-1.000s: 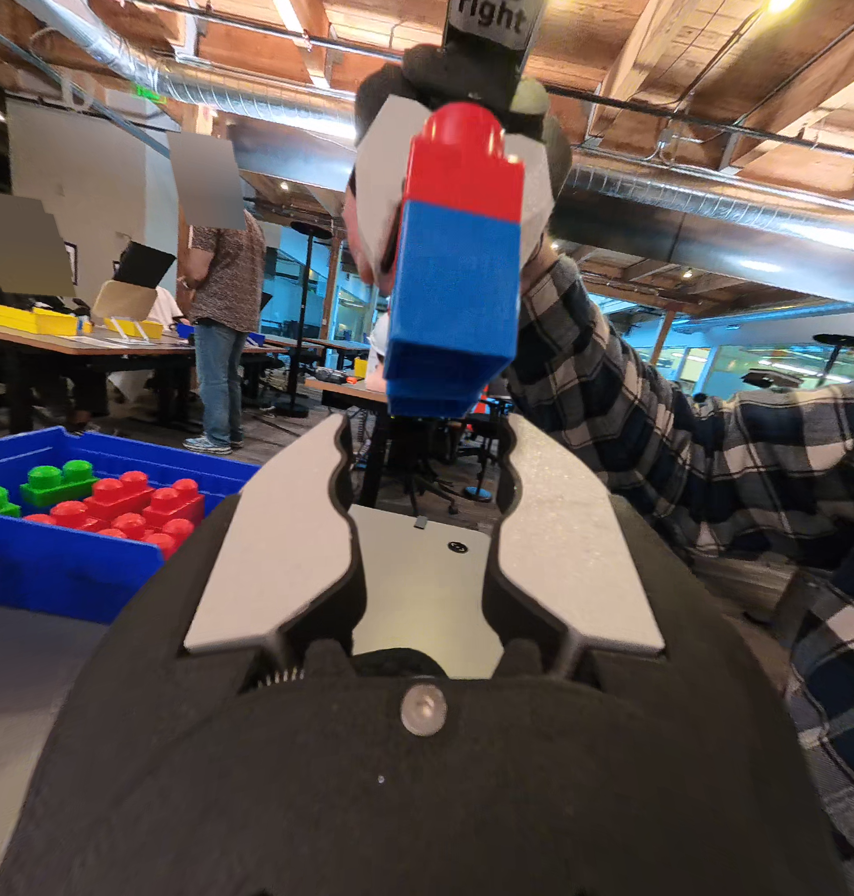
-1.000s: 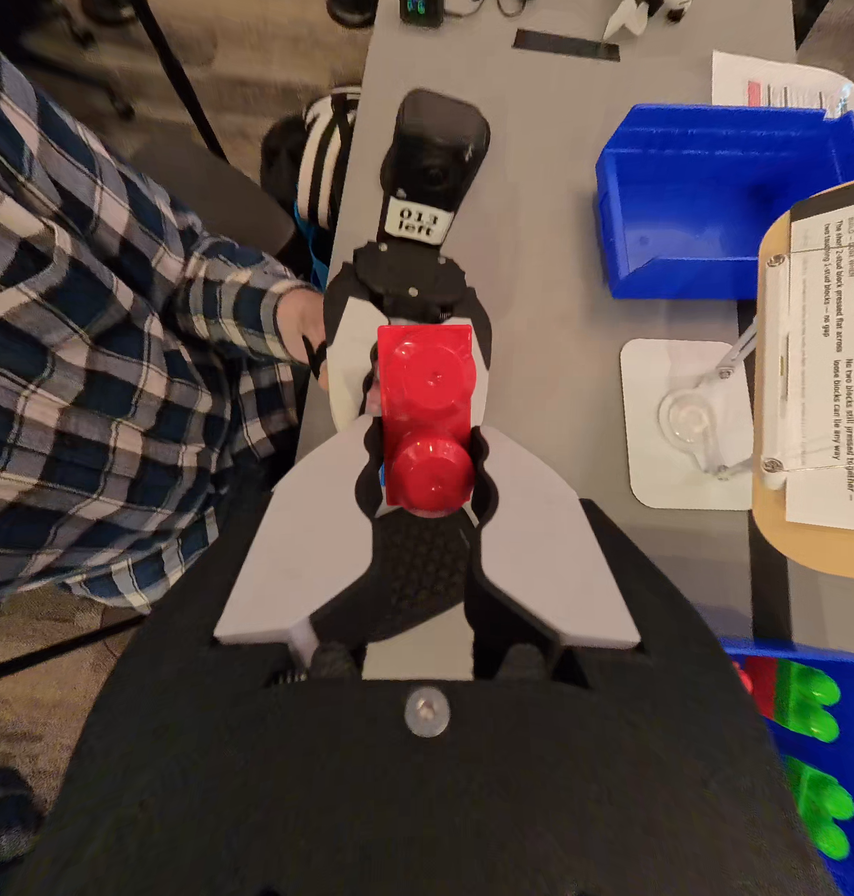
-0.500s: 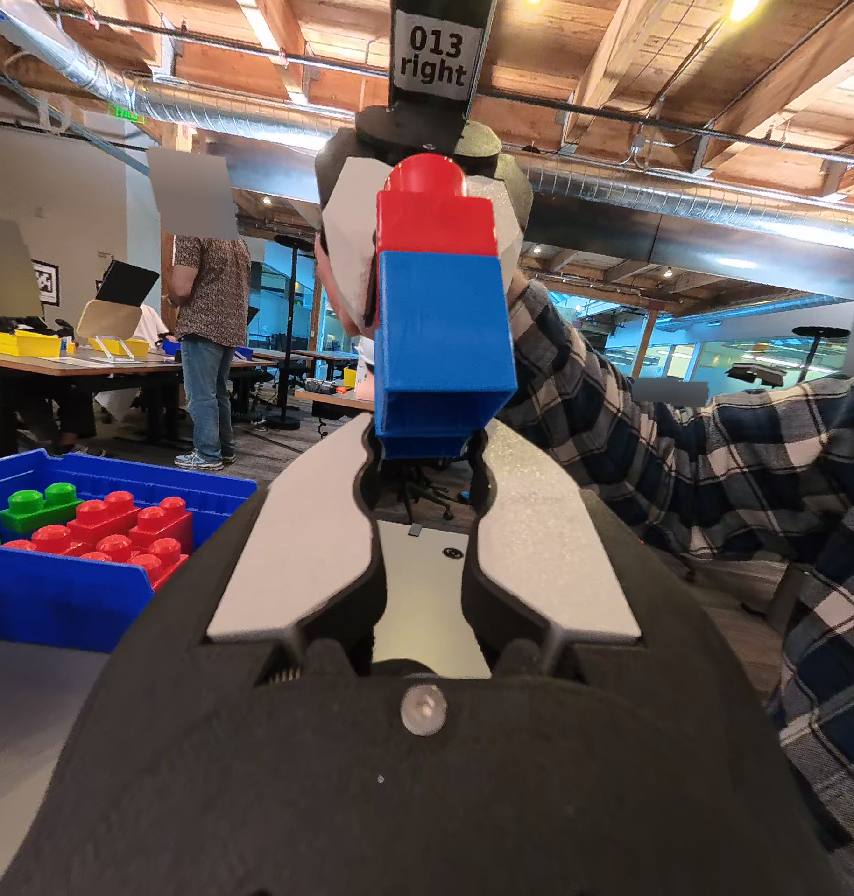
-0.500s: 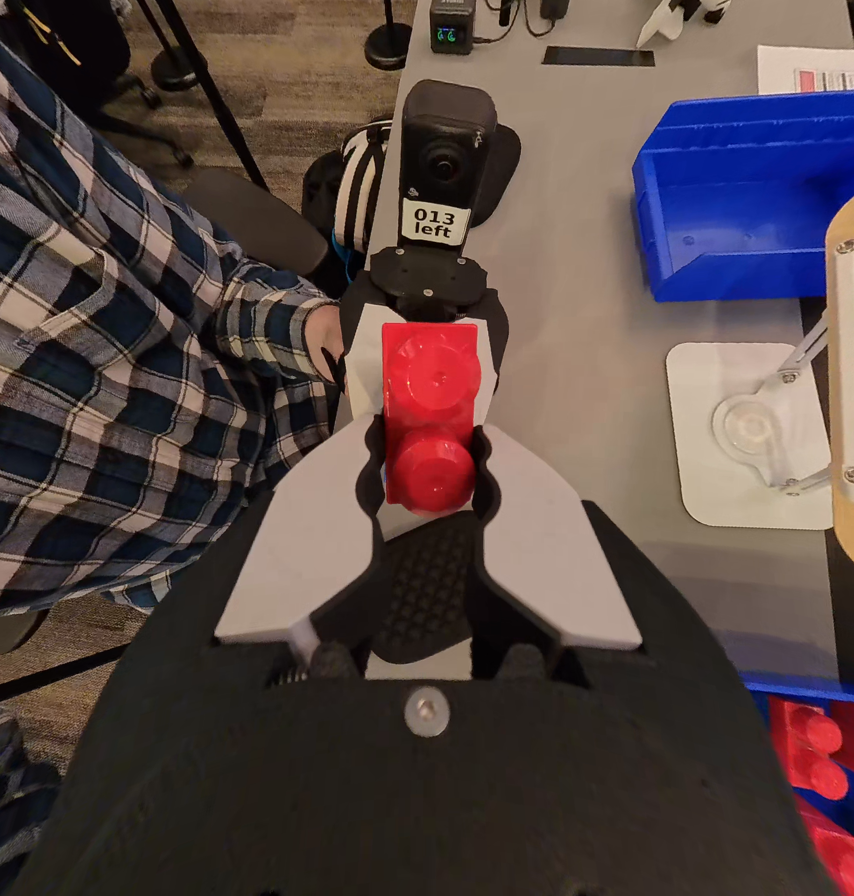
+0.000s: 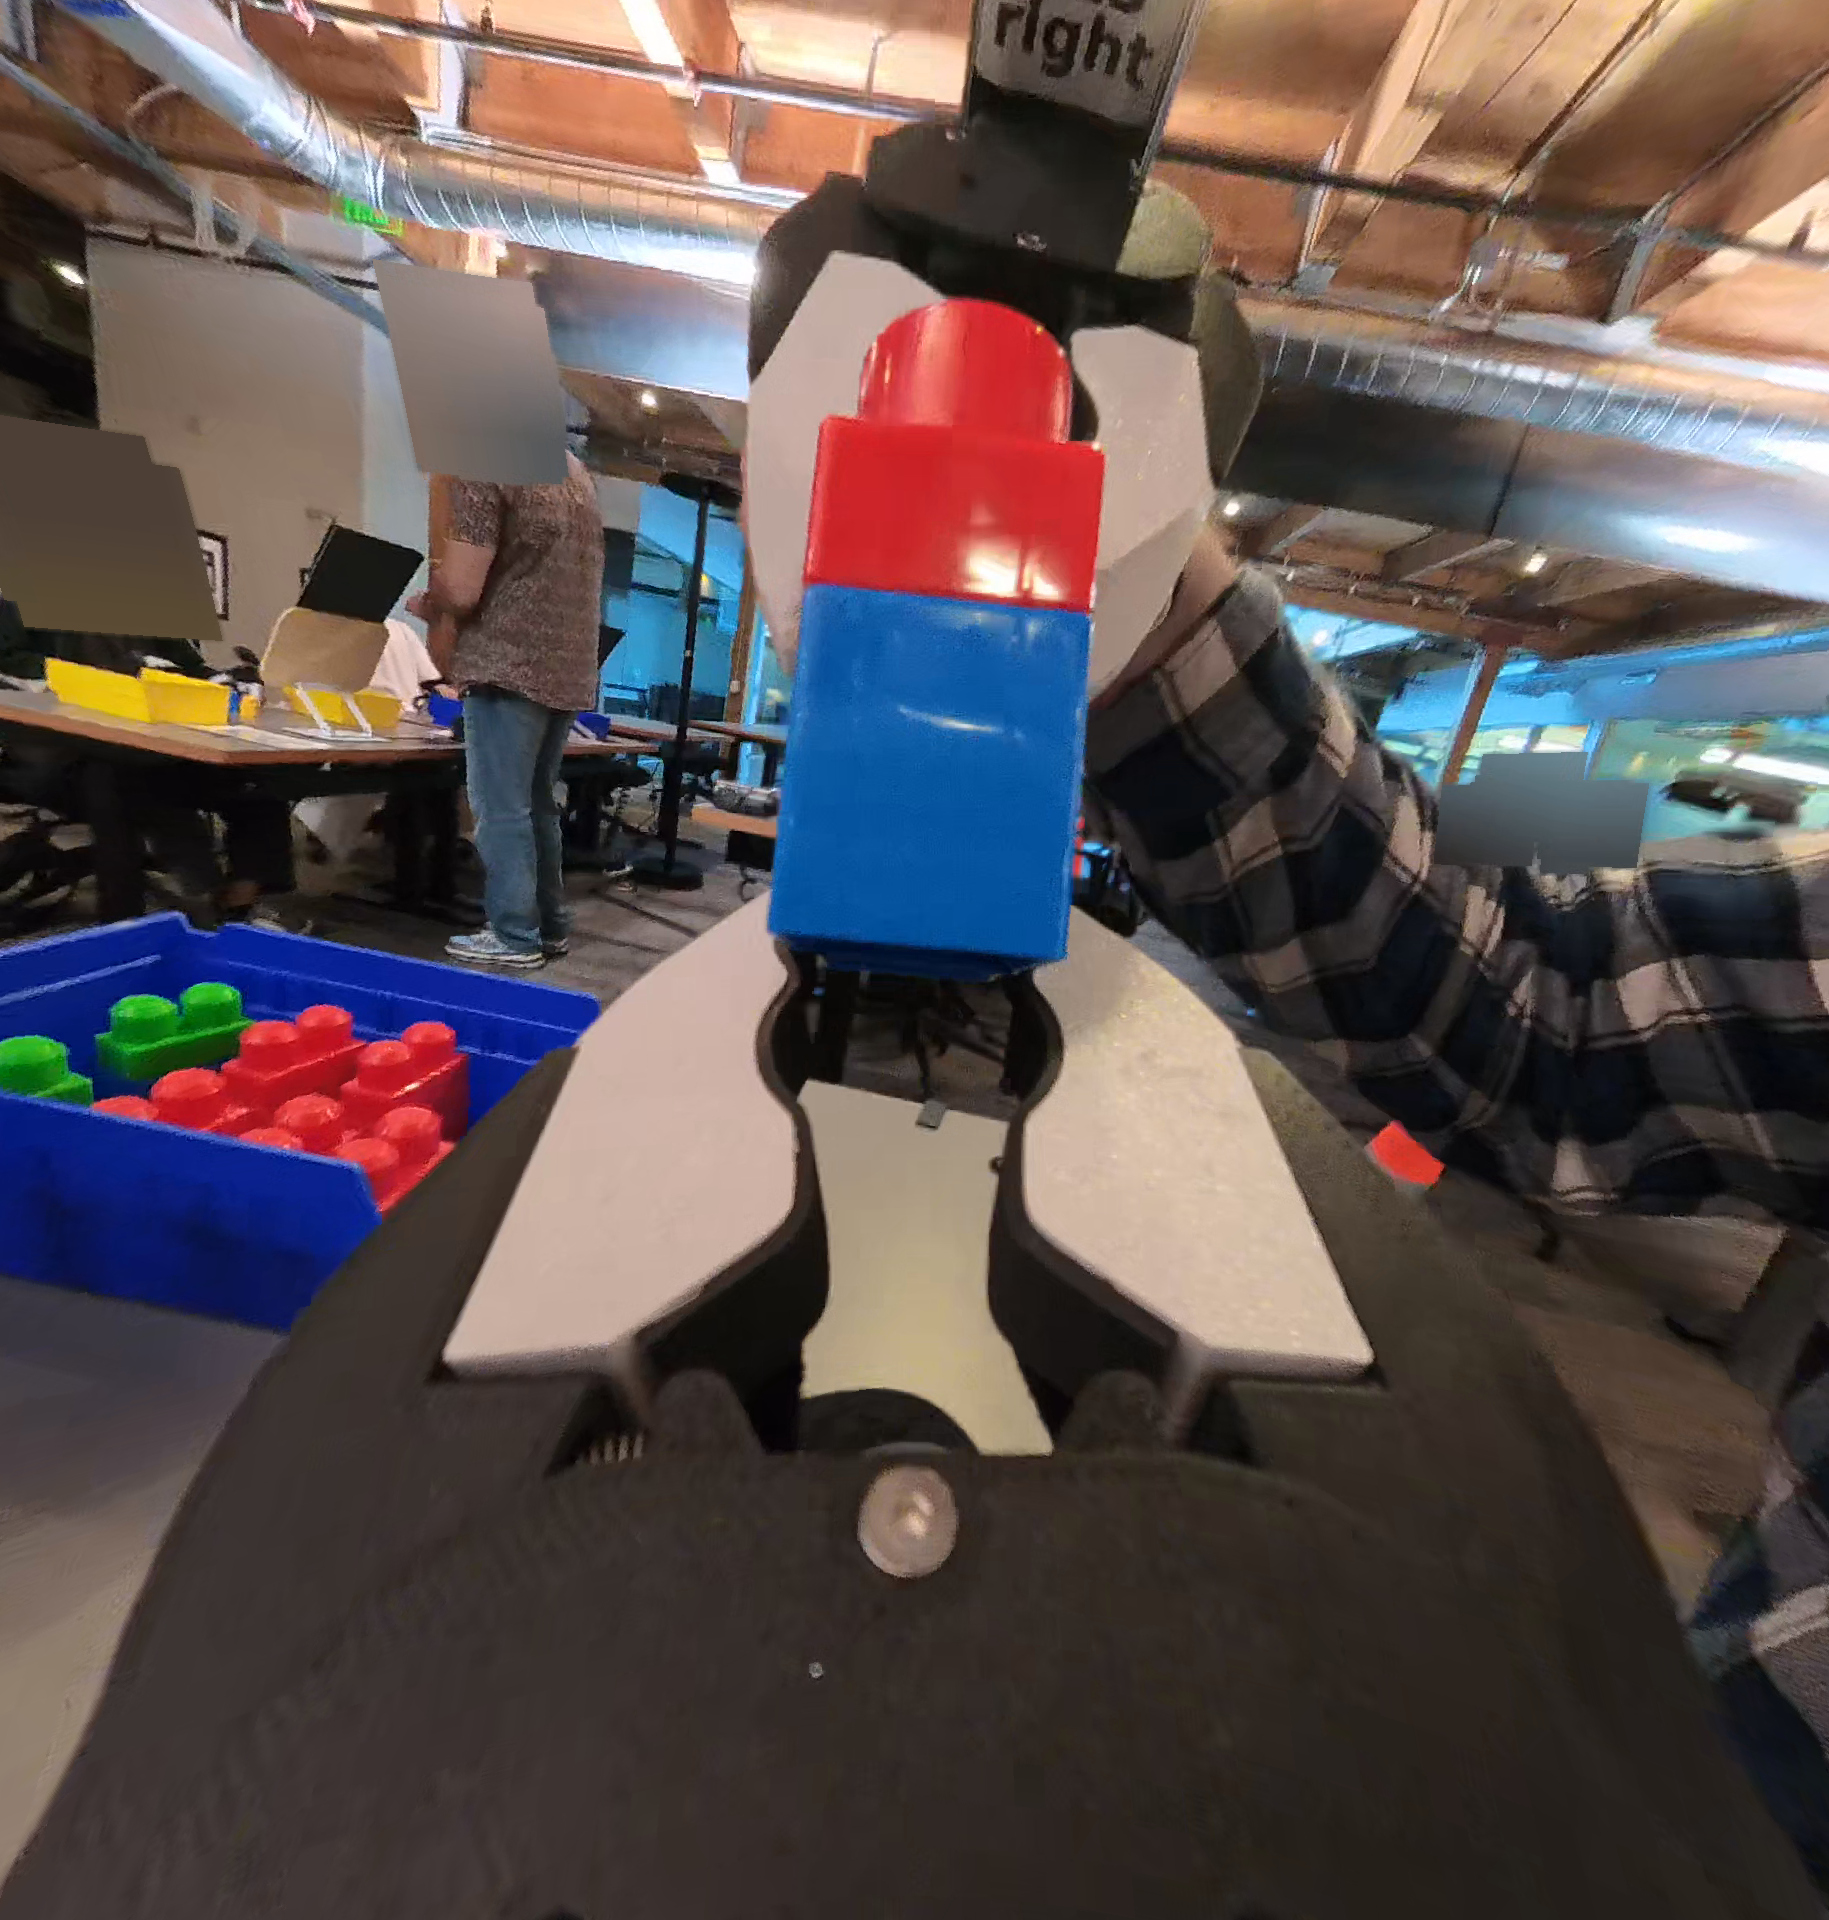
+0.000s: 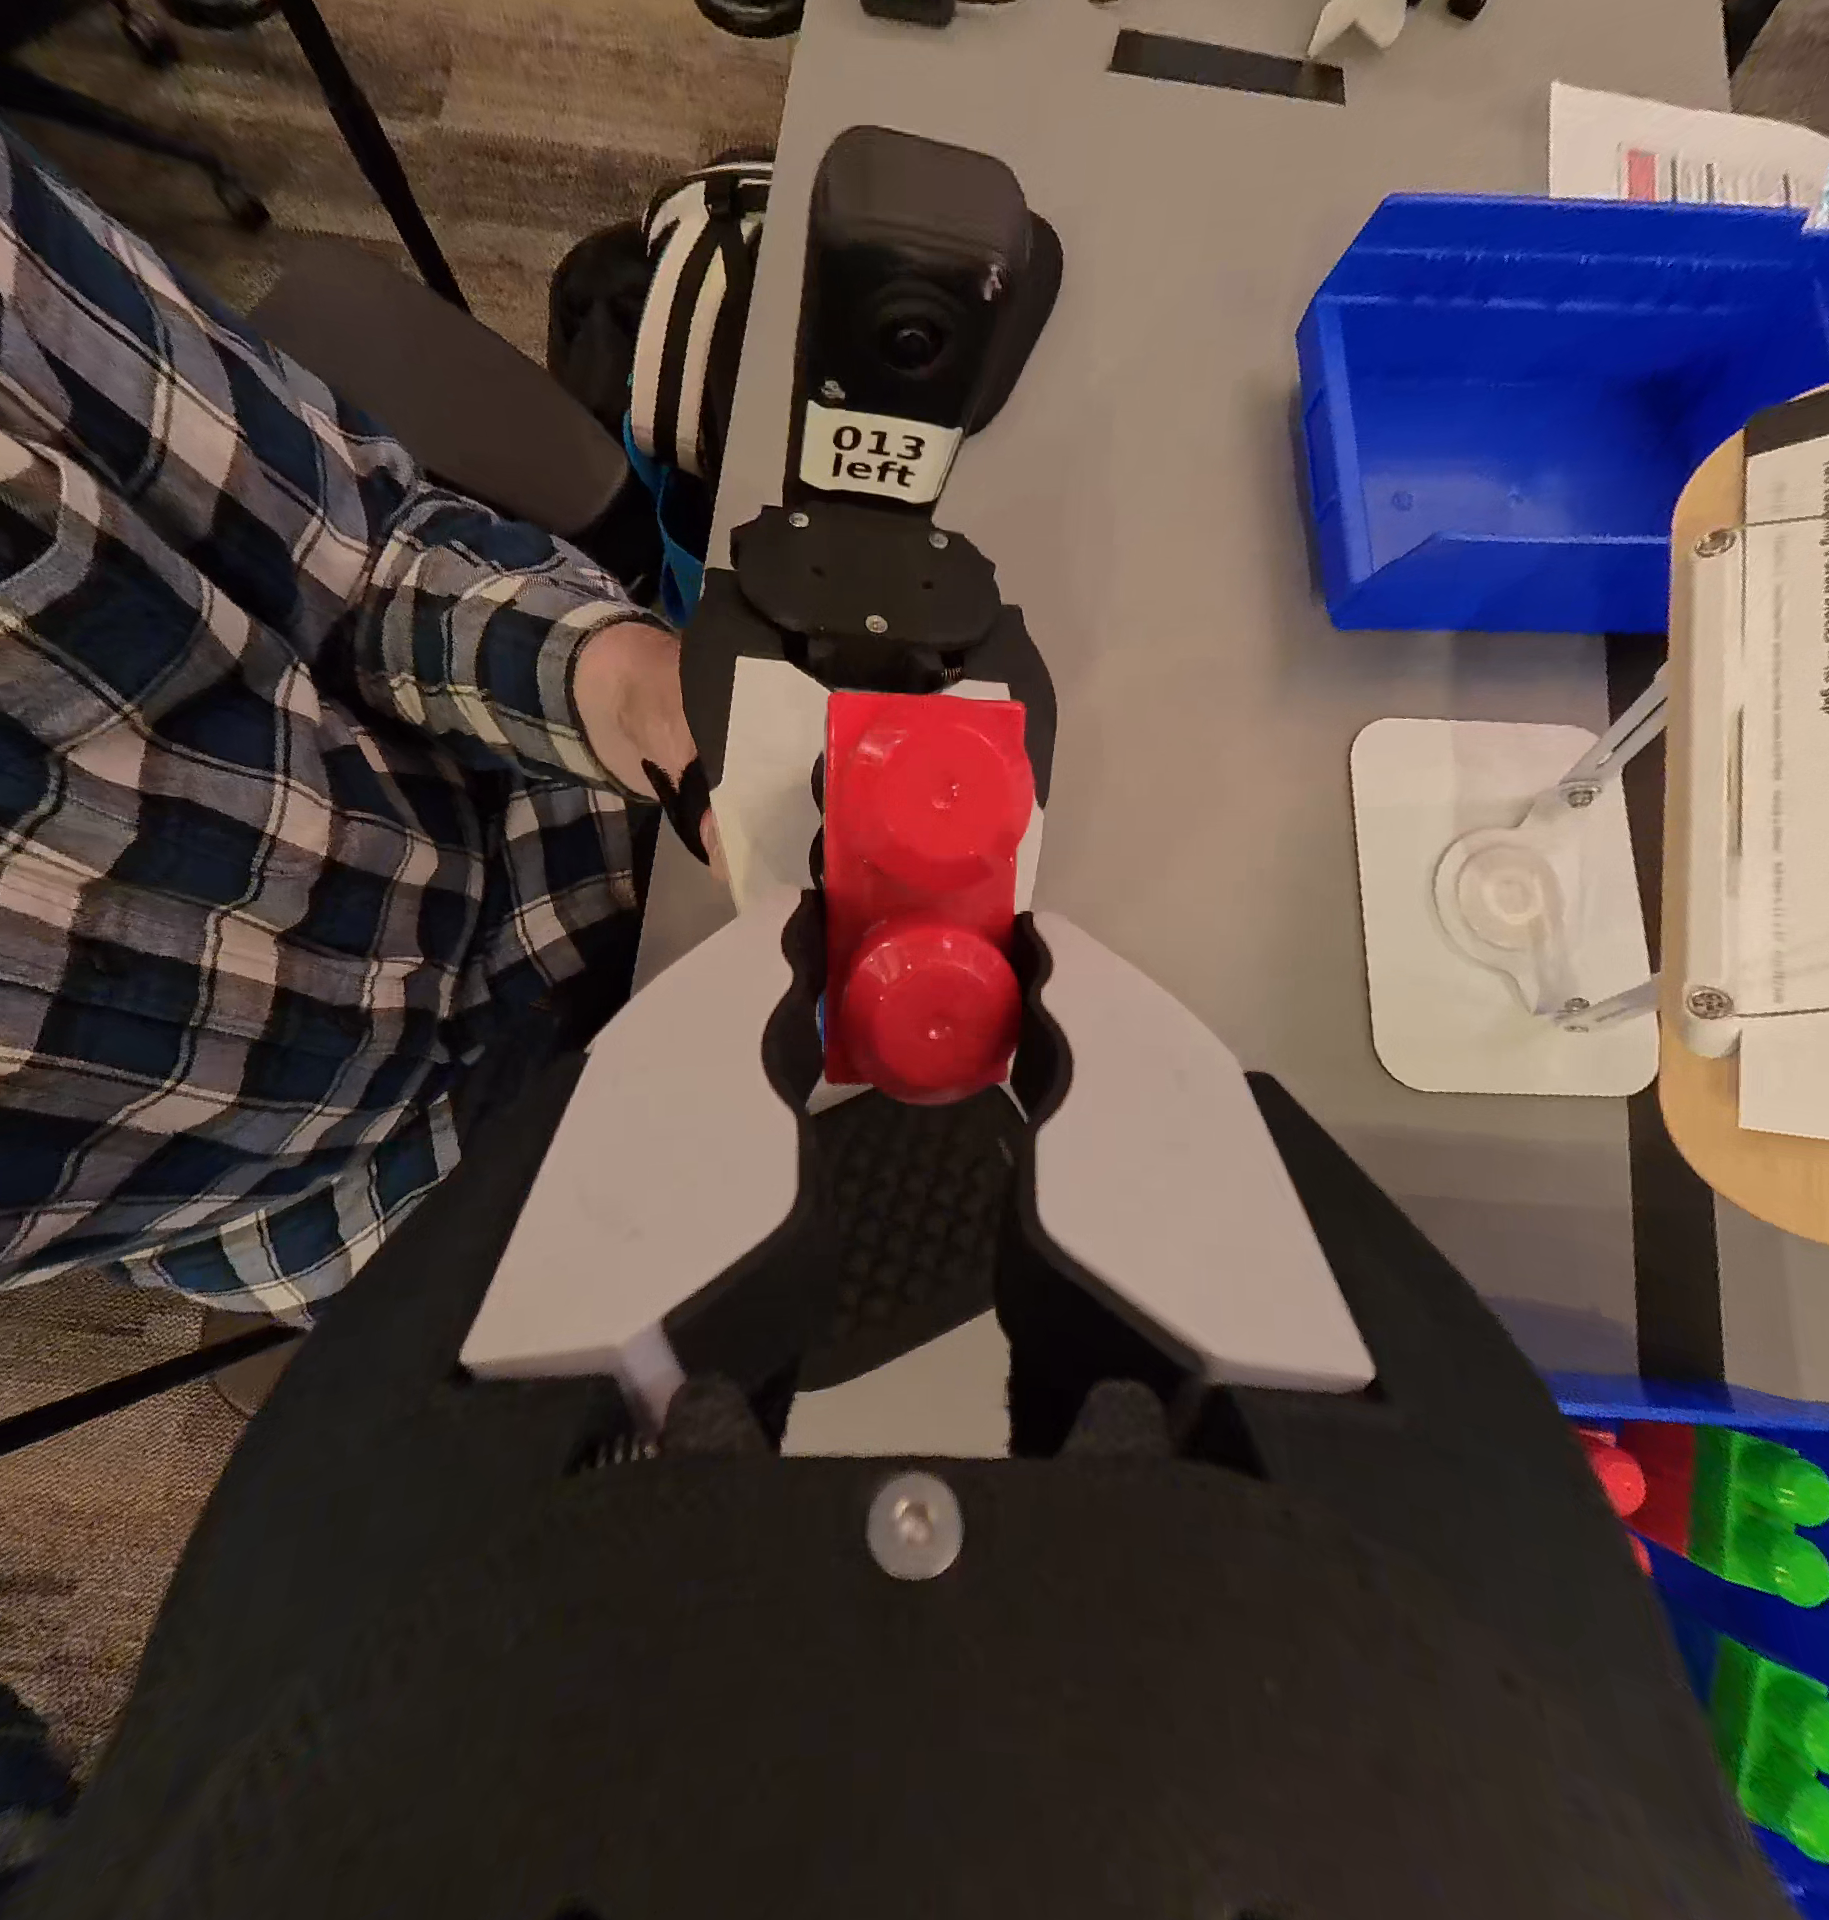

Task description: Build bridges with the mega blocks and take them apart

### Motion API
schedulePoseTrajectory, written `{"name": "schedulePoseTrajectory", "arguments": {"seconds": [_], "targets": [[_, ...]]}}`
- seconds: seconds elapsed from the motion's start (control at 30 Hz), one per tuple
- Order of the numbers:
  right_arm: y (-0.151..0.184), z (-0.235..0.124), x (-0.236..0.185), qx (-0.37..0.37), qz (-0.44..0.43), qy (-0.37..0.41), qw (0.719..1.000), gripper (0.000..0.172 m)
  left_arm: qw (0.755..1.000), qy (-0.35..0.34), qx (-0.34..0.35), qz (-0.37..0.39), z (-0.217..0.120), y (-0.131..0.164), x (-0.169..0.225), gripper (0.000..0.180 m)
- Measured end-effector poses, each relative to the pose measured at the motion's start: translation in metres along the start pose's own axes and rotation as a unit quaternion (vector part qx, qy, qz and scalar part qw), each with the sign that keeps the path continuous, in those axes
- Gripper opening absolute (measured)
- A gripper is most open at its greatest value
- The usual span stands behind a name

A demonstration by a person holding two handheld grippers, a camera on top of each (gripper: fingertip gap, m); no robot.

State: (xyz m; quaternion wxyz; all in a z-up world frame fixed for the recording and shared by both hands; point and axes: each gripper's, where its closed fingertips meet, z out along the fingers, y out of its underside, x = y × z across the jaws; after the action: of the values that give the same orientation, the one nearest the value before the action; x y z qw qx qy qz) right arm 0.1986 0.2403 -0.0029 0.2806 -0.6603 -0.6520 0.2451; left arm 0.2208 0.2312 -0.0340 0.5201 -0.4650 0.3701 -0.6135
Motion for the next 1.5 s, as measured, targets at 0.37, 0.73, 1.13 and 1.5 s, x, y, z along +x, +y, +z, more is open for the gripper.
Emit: {"name": "schedulePoseTrajectory", "arguments": {"seconds": [0.37, 0.73, 1.13, 1.5], "targets": [[0.003, -0.013, 0.000, 0.017, 0.035, -0.043, 0.998, 0.035, 0.999, 0.038, 0.007, -0.011, -0.011, -0.015, 0.007, 0.036], [0.024, 0.003, 0.002, -0.031, 0.036, -0.030, 0.998, 0.035, 0.999, 0.015, 0.019, -0.026, -0.018, -0.021, -0.004, 0.035], [0.016, 0.003, 0.009, 0.024, 0.074, -0.041, 0.996, 0.035, 0.993, 0.059, 0.068, -0.076, -0.015, -0.014, -0.006, 0.035], [0.069, -0.047, 0.052, -0.021, 0.060, 0.074, 0.995, 0.035, 0.996, 0.003, 0.038, -0.078, -0.016, 0.023, -0.053, 0.032]]}}
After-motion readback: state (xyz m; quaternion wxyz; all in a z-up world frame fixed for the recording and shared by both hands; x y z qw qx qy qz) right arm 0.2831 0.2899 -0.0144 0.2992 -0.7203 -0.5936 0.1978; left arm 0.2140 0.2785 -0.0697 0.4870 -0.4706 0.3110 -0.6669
